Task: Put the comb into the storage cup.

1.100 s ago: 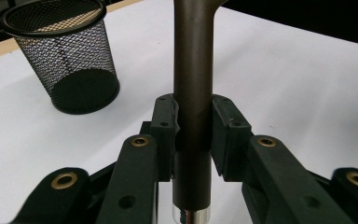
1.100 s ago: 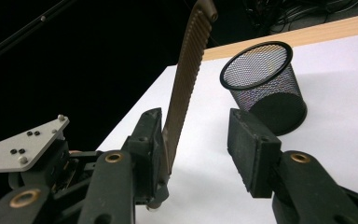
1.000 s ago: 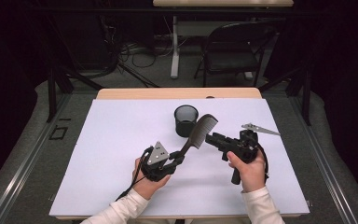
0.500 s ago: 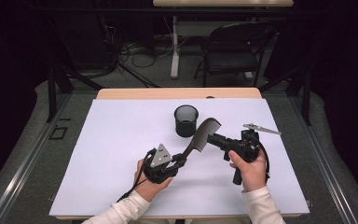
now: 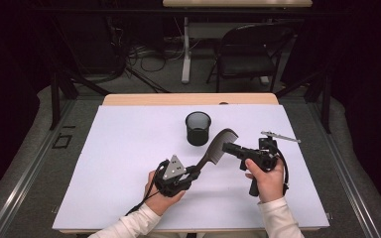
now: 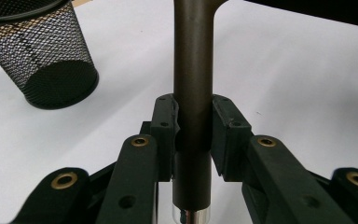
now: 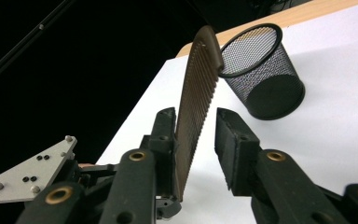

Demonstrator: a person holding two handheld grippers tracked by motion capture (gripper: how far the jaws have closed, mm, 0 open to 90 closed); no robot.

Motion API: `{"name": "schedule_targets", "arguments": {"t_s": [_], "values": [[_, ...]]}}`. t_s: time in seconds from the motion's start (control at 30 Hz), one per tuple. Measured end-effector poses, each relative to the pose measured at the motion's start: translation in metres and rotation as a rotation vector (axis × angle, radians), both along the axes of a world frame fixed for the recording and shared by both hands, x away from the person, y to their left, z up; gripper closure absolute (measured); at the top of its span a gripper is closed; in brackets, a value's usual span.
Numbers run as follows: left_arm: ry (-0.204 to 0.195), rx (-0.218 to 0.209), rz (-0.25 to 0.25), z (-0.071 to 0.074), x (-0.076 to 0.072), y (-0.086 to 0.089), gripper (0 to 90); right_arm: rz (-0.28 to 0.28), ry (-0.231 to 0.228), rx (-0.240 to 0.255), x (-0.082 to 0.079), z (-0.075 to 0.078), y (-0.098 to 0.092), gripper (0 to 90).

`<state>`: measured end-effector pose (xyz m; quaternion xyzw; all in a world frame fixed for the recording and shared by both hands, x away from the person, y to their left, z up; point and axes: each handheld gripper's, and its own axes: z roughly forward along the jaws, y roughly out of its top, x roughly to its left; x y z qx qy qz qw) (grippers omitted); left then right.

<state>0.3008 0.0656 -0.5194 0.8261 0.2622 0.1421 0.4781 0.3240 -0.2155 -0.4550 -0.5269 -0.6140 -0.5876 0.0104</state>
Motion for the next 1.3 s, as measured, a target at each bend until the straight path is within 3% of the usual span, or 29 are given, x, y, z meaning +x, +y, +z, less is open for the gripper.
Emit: {"name": "schedule_targets", "arguments": {"t_s": [0.4, 1.3], "values": [[-0.016, 0.026, -0.021, -0.0017, -0.0037, -0.0046, 72.9, -0.005, 0.017, 0.014, 0.0014, -0.0019, -0.0022, 74.0], [-0.017, 0.033, -0.037, -0.0032, -0.0058, -0.0077, 72.9, -0.014, 0.014, 0.021, 0.0025, -0.0039, -0.0042, 81.9]]}}
